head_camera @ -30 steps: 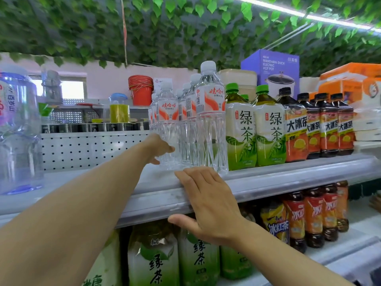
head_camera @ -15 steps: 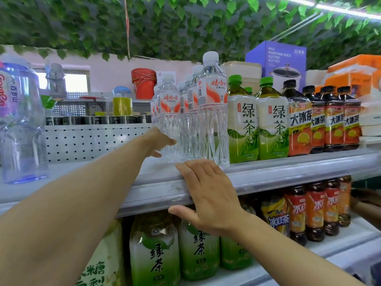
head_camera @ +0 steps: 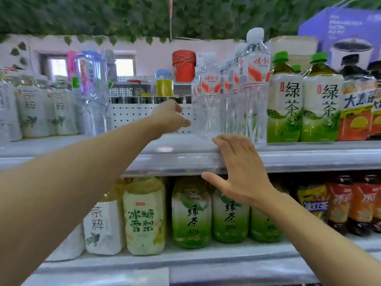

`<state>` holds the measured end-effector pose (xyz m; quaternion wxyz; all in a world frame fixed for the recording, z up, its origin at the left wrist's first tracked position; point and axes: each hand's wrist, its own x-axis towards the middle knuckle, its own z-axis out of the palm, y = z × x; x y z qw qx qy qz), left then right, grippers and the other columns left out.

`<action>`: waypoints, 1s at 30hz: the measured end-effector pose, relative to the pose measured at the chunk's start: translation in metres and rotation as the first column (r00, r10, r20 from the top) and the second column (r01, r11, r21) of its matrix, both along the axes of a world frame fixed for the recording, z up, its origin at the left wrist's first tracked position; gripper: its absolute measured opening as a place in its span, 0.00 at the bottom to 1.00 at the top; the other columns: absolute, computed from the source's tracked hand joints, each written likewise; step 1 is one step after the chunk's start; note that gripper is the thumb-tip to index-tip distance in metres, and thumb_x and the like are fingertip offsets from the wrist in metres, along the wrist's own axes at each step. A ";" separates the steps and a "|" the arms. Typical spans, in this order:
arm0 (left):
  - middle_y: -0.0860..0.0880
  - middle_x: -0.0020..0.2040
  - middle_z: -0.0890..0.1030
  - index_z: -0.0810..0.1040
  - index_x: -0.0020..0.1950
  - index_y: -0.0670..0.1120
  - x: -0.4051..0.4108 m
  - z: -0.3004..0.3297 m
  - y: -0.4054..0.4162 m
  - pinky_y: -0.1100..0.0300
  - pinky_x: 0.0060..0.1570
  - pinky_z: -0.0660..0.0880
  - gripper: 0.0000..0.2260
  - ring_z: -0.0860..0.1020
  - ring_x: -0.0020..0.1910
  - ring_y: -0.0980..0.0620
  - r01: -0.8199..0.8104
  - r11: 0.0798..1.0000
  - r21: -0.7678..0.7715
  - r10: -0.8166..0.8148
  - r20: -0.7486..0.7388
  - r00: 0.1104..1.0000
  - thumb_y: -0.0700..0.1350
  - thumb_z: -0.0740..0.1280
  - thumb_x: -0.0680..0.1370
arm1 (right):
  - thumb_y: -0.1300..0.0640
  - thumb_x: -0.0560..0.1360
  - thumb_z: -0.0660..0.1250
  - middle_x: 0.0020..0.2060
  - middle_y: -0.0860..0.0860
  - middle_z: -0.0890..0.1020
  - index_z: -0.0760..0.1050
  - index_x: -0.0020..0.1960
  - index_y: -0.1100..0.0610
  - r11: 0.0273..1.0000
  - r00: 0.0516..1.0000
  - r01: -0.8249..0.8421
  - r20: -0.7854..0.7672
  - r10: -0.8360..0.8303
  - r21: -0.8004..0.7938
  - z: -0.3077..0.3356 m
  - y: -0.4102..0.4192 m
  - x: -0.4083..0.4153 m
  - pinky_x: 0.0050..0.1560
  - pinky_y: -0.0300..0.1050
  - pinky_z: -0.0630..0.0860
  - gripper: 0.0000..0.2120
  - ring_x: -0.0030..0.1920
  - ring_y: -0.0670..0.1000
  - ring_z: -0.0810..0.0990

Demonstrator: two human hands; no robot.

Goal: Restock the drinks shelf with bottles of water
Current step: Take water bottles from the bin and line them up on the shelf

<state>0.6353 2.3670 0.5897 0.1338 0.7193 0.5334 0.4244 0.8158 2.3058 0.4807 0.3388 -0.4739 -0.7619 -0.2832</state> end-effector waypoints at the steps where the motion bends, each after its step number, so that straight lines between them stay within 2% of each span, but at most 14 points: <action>1: 0.45 0.59 0.75 0.70 0.65 0.43 -0.009 -0.001 -0.011 0.56 0.52 0.73 0.22 0.74 0.53 0.48 -0.002 1.000 0.026 0.002 -0.008 1.000 0.45 0.71 0.74 | 0.33 0.69 0.55 0.63 0.54 0.69 0.65 0.67 0.56 1.000 0.999 -0.021 -0.028 0.021 -0.004 -0.001 -0.002 -0.007 0.68 0.47 0.55 0.36 0.63 0.56 0.66; 4: 0.48 0.55 0.75 0.72 0.62 0.45 -0.040 -0.011 -0.045 0.58 0.49 0.72 0.18 0.75 0.52 0.50 -0.035 0.996 0.084 0.035 0.000 0.999 0.45 0.71 0.74 | 0.37 0.69 0.59 0.64 0.54 0.66 0.64 0.68 0.55 0.992 0.988 -0.129 -0.081 0.128 -0.005 -0.009 -0.013 -0.042 0.69 0.50 0.58 0.34 0.65 0.56 0.63; 7: 0.49 0.56 0.76 0.73 0.59 0.47 -0.076 -0.030 -0.077 0.58 0.55 0.72 0.16 0.74 0.56 0.52 -0.126 0.980 0.156 0.124 0.023 0.992 0.46 0.71 0.73 | 0.43 0.68 0.65 0.65 0.54 0.67 0.65 0.68 0.56 0.953 0.950 -0.300 -0.105 0.295 -0.040 -0.021 -0.029 -0.088 0.68 0.48 0.60 0.32 0.65 0.55 0.63; 9: 0.51 0.56 0.76 0.73 0.60 0.47 -0.104 -0.047 -0.099 0.60 0.57 0.70 0.17 0.73 0.57 0.54 -0.184 0.966 0.182 0.179 0.043 0.983 0.45 0.71 0.73 | 0.44 0.68 0.66 0.65 0.54 0.68 0.66 0.67 0.57 0.920 0.921 -0.385 -0.097 0.378 -0.072 -0.031 -0.040 -0.120 0.67 0.44 0.58 0.32 0.64 0.54 0.63; 13: 0.52 0.56 0.75 0.72 0.62 0.47 -0.166 -0.086 -0.145 0.63 0.55 0.68 0.18 0.74 0.56 0.55 -0.316 0.927 0.200 0.304 0.090 0.948 0.45 0.70 0.73 | 0.44 0.68 0.67 0.66 0.54 0.68 0.67 0.68 0.57 0.847 0.863 -0.506 -0.094 0.497 -0.165 -0.061 -0.059 -0.187 0.68 0.49 0.61 0.33 0.67 0.54 0.62; 17: 0.52 0.55 0.74 0.69 0.60 0.49 -0.239 -0.141 -0.187 0.61 0.54 0.69 0.18 0.73 0.54 0.55 -0.383 0.923 0.042 0.376 0.119 0.919 0.44 0.70 0.73 | 0.44 0.71 0.67 0.69 0.52 0.64 0.63 0.71 0.55 0.753 0.808 -0.574 -0.074 0.584 -0.323 -0.099 -0.079 -0.255 0.68 0.50 0.61 0.32 0.69 0.54 0.61; 21: 0.51 0.57 0.73 0.67 0.62 0.49 -0.321 -0.211 -0.229 0.61 0.51 0.68 0.20 0.73 0.55 0.53 -0.421 0.885 -0.200 0.438 0.052 0.897 0.45 0.71 0.73 | 0.47 0.73 0.68 0.71 0.52 0.61 0.61 0.72 0.55 0.665 0.775 -0.583 -0.075 0.627 -0.468 -0.145 -0.103 -0.323 0.70 0.51 0.61 0.32 0.71 0.54 0.58; 24: 0.51 0.57 0.72 0.67 0.65 0.46 -0.377 -0.266 -0.264 0.61 0.51 0.68 0.23 0.73 0.58 0.52 -0.453 0.820 -0.351 0.465 -0.054 0.884 0.46 0.71 0.74 | 0.47 0.74 0.67 0.73 0.49 0.57 0.58 0.74 0.53 0.577 0.763 -0.542 -0.070 0.643 -0.611 -0.187 -0.126 -0.373 0.73 0.50 0.56 0.33 0.73 0.52 0.52; 27: 0.48 0.62 0.72 0.66 0.66 0.45 -0.426 -0.319 -0.299 0.60 0.56 0.70 0.24 0.72 0.61 0.50 -0.458 0.751 -0.475 0.466 -0.109 0.878 0.46 0.71 0.74 | 0.48 0.72 0.66 0.72 0.53 0.61 0.61 0.73 0.55 0.534 0.755 -0.510 -0.052 0.654 -0.675 -0.235 -0.146 -0.418 0.72 0.50 0.58 0.33 0.72 0.55 0.57; 30: 0.48 0.65 0.72 0.67 0.67 0.47 -0.467 -0.368 -0.331 0.59 0.59 0.69 0.24 0.72 0.61 0.51 -0.471 0.684 -0.556 0.458 -0.175 0.872 0.48 0.70 0.74 | 0.46 0.68 0.62 0.69 0.55 0.66 0.66 0.71 0.58 0.452 0.752 -0.451 -0.054 0.657 -0.769 -0.285 -0.168 -0.455 0.69 0.45 0.59 0.33 0.70 0.56 0.62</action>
